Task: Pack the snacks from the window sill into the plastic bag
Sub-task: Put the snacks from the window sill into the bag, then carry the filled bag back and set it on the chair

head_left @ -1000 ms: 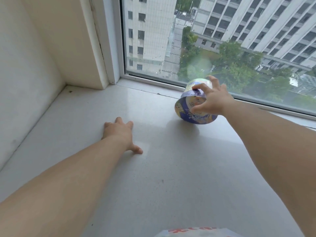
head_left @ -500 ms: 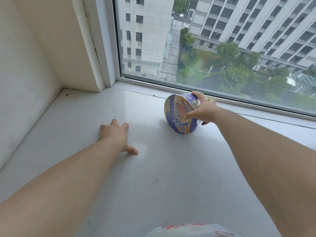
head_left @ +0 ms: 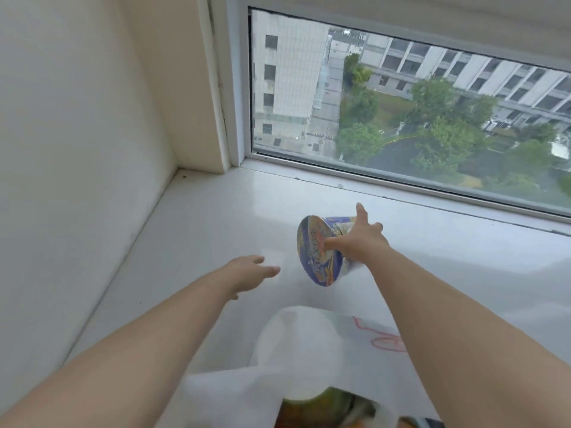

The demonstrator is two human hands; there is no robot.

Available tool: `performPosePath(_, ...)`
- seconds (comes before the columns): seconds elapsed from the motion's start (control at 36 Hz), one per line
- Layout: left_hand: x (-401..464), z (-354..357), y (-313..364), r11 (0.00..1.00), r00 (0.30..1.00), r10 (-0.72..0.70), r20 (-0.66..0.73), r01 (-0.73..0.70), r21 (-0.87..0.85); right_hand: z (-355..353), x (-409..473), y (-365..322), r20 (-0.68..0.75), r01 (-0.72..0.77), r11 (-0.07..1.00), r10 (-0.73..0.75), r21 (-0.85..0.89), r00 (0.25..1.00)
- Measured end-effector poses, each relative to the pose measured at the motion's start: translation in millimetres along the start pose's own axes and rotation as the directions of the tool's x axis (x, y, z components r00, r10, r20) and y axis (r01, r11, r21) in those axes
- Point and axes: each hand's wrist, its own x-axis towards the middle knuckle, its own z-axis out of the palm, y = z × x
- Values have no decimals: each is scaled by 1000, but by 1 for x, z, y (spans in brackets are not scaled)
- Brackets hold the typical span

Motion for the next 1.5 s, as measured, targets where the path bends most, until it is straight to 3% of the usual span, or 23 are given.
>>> performPosePath(0.11, -64, -7, 5, 995, 995, 101, 20, -100, -20, -28, -43, -9, -55, 45, 998, -42, 45, 998)
performPosePath(0.17, -96, -10, 3, 991, 986, 133, 105, -134, 4, -43, -66, -14, -98, 90, 995, -86, 47, 991)
performPosePath(0.25, -143, -11, -7, 982, 959, 109, 262, -145, 120, -63, -103, -17, -139, 171, 984, -163, 41, 977)
performPosePath(0.31, -165, -8, -18, 971, 959, 86, 271, -141, 192, -72, -129, -16, -151, 218, 974, -207, 60, 967)
performPosePath(0.47, -211, 11, -49, 930, 998, 6, 69, -31, 366, -88, -197, -5, -178, 350, 926, -324, 139, 929)
performPosePath(0.56, -233, 19, -58, 790, 990, 71, -118, 16, 613, -90, -225, 6, -196, 423, 888, -389, 178, 900)
performPosePath(0.61, -241, 20, -66, 753, 975, 76, -207, 80, 653, -91, -240, 14, -204, 476, 860, -440, 185, 874)
performPosePath(0.67, -256, 22, -78, 818, 963, 43, -265, 118, 563, -90, -261, 24, -212, 519, 837, -482, 175, 850)
performPosePath(0.75, -266, 17, -90, 973, 964, -48, -262, 105, 207, -86, -277, 35, -203, 552, 819, -520, 159, 830)
performPosePath(0.89, -296, 14, -103, 980, 982, -64, -180, 27, -198, -78, -311, 50, -154, 574, 813, -558, 96, 815)
performPosePath(0.94, -307, 12, -97, 873, 984, -26, -175, -63, -483, -74, -322, 56, -120, 573, 816, -564, 72, 817)
performPosePath(1.0, -319, 11, -82, 687, 982, 19, -189, -151, -711, -70, -330, 62, -93, 582, 812, -577, 39, 812)
performPosePath(1.08, -336, 12, -54, 370, 973, 166, -163, -215, -904, -66, -340, 68, -34, 600, 799, -601, -41, 798)
performPosePath(1.14, -351, 14, -35, 252, 944, 286, -165, -240, -938, -61, -344, 70, 19, 613, 784, -614, -95, 789)
performPosePath(1.22, -368, 26, -13, 239, 902, 401, -159, -271, -933, -52, -352, 69, 103, 609, 785, -600, -111, 793)
performPosePath(1.33, -382, 47, 13, 274, 848, 513, -133, -309, -911, -37, -359, 69, 73, 582, 807, -578, -102, 813)
performPosePath(1.44, -391, 75, 37, 403, 803, 589, -95, -394, -826, -20, -360, 75, -62, 570, 719, -641, -398, 765)
performPosePath(1.5, -392, 86, 44, 459, 797, 598, -85, -428, -778, -21, -360, 79, -80, 545, 701, -644, -459, 761)
